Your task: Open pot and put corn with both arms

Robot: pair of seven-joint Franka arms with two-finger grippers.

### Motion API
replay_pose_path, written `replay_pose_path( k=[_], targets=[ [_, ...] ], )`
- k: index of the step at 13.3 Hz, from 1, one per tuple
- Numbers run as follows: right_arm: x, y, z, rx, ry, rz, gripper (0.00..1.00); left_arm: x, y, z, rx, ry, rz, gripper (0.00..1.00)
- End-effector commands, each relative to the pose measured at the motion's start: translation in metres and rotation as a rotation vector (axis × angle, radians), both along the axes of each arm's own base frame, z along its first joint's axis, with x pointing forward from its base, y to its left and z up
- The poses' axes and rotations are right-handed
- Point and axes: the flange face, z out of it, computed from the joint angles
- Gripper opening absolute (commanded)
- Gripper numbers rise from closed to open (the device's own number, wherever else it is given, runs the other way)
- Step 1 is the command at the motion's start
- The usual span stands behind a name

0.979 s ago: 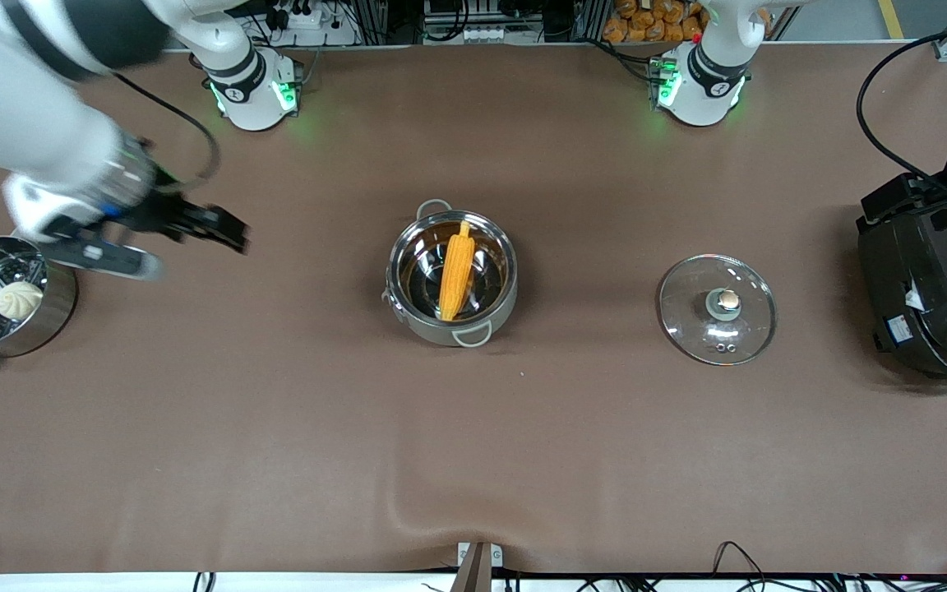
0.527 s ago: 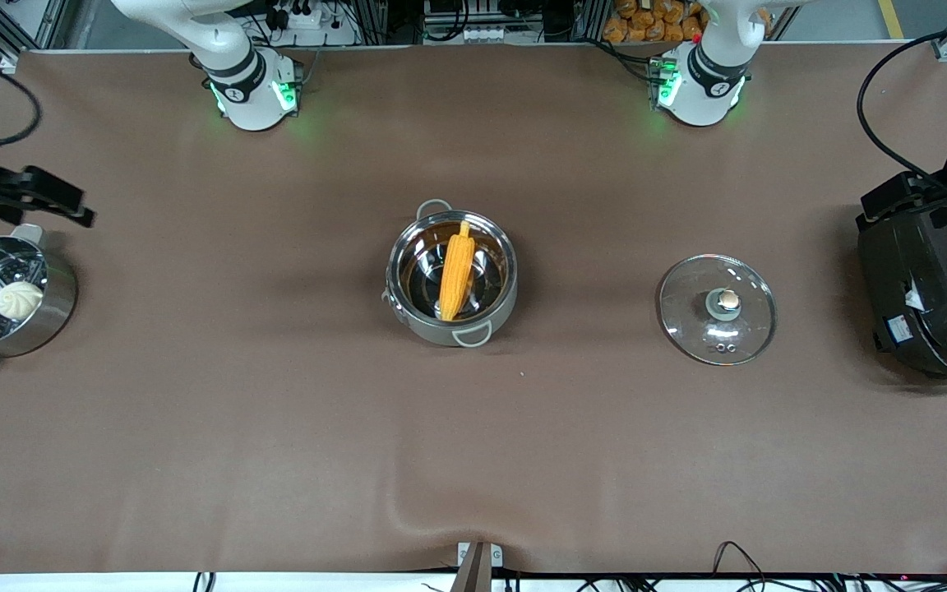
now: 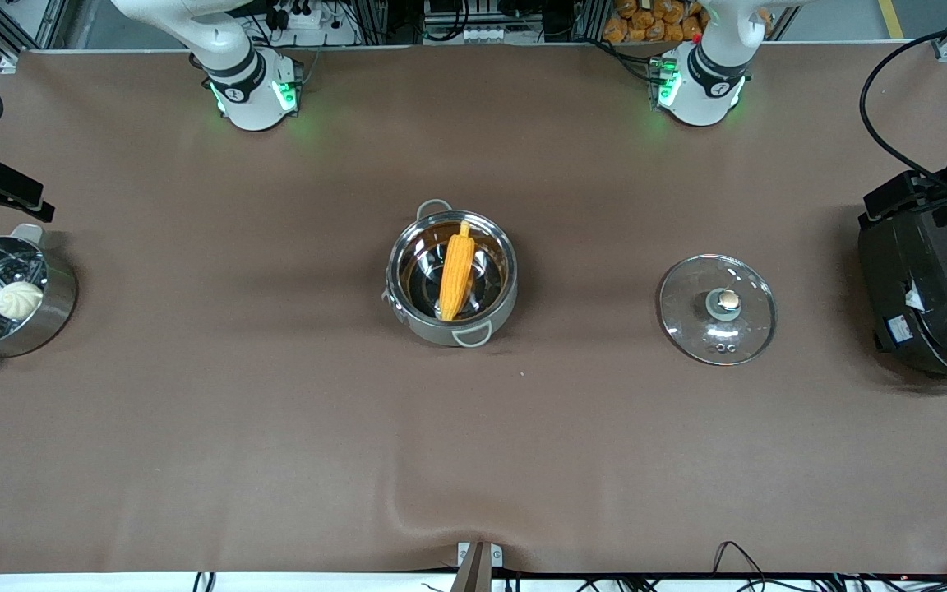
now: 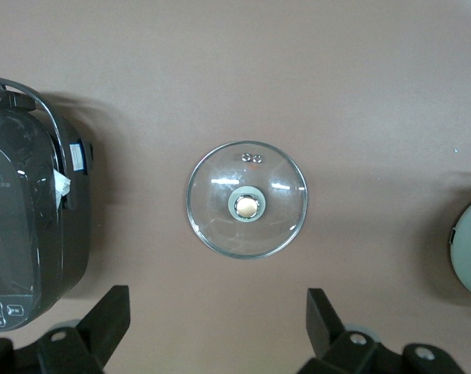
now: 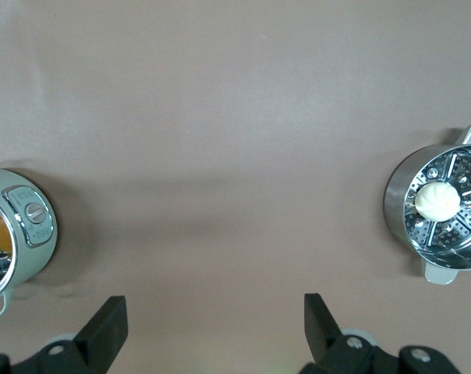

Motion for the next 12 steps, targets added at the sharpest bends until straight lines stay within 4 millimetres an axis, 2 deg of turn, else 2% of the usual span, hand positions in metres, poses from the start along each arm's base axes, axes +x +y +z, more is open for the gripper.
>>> replay_pose_path(
  k=[1, 12],
  targets=[
    [-0.007, -0.009, 0.004, -0.007, 0.003, 0.045, 1.0, -0.005, 0.002, 0.007, 0.023, 0.002, -0.017, 1.0],
    [-0.005, -0.008, 0.0, -0.012, 0.013, 0.037, 1.0, -0.006, -0.009, 0.004, 0.024, 0.019, -0.04, 1.0]
  ],
)
